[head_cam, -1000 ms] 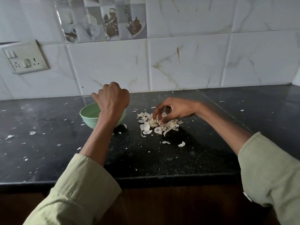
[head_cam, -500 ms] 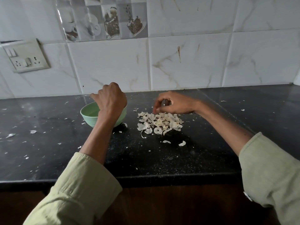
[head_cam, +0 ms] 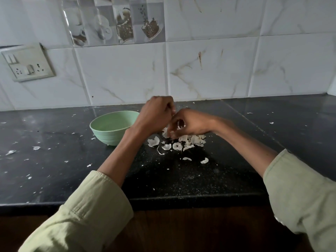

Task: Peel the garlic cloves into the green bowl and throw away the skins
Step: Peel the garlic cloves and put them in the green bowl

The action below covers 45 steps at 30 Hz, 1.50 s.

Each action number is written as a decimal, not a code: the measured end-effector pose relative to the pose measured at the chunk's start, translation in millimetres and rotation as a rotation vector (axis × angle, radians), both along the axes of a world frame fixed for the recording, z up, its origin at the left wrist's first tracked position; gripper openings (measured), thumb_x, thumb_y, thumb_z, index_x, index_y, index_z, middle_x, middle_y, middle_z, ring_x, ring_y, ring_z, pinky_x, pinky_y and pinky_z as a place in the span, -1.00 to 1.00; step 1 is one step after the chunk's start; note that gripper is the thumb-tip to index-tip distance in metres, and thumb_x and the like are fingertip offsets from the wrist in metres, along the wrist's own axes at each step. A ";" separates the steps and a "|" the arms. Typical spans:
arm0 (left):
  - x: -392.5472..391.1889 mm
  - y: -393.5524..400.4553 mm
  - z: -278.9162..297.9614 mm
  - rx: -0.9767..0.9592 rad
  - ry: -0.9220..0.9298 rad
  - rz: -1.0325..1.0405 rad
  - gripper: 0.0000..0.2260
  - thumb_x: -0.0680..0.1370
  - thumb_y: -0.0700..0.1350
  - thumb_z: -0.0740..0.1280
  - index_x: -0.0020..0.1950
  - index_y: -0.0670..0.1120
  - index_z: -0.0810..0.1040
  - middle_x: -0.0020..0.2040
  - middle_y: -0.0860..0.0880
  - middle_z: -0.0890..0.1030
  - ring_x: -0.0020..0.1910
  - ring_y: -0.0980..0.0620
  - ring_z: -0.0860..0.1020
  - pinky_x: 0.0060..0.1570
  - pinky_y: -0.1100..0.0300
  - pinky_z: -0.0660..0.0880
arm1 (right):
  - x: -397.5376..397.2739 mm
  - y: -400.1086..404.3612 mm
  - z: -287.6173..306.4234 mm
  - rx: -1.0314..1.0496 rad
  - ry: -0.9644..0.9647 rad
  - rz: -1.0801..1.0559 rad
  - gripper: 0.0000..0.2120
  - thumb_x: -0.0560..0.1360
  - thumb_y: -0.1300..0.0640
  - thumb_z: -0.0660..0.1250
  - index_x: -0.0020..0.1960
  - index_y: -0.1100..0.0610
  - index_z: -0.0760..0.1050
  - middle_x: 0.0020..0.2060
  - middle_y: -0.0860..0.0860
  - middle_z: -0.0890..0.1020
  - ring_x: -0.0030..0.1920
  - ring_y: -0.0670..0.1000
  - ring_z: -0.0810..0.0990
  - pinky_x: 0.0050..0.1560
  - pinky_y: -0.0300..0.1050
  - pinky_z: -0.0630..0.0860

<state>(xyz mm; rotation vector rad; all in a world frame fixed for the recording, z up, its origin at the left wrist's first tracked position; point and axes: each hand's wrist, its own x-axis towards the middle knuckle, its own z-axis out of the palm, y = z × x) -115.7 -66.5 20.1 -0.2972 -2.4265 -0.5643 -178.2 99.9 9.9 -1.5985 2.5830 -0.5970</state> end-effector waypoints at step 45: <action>-22.9 -15.2 -32.1 0.083 -0.448 -0.172 -0.75 0.52 -0.33 0.42 0.15 -0.12 0.69 -0.26 0.05 0.59 -0.44 0.24 0.47 -0.41 0.43 0.39 | -22.4 32.9 11.1 -0.007 -0.099 -0.225 -0.63 0.42 0.00 0.60 0.12 0.17 0.65 -0.04 0.03 0.70 -0.07 -0.07 0.63 -0.09 -0.29 0.54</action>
